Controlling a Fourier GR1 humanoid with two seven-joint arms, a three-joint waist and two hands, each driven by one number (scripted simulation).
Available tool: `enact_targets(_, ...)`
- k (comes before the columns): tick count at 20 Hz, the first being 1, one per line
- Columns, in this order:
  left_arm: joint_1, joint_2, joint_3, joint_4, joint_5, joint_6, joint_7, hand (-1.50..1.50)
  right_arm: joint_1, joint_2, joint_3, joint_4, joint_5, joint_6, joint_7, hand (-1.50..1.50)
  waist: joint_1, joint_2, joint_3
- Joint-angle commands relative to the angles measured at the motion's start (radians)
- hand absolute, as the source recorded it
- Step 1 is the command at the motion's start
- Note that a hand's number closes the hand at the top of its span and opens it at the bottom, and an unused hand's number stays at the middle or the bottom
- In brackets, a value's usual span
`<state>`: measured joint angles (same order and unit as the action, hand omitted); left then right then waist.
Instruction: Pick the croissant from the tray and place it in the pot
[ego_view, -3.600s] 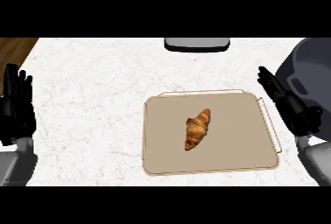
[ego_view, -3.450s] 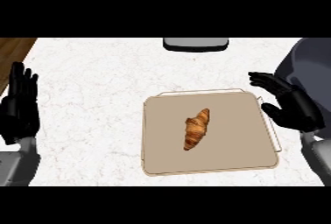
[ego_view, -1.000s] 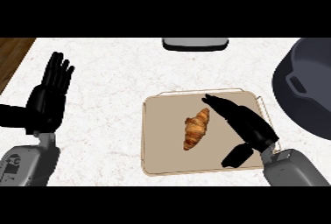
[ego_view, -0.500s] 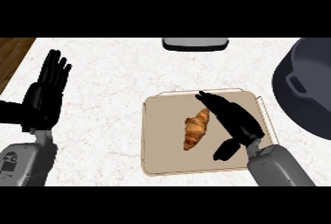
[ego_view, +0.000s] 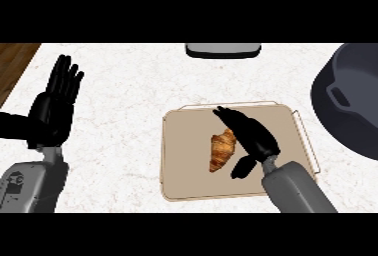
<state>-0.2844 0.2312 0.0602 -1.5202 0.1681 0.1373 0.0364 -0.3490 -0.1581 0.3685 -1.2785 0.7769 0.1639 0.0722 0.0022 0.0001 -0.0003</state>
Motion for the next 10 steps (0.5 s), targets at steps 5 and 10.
enact_targets(5, -0.031, -0.023, 0.016, 0.046, -0.029, -0.009, -0.019, 0.0, -0.077, 0.117, -0.038, 0.207, 0.069, -0.078, -0.088, -1.5, 0.002, 0.001, 0.001)
enact_targets(10, -0.063, -0.026, 0.01, 0.008, -0.038, 0.018, 0.034, 0.0, -0.091, 0.134, 0.033, 0.243, 0.127, -0.109, -0.192, 1.5, 0.008, 0.002, 0.001)
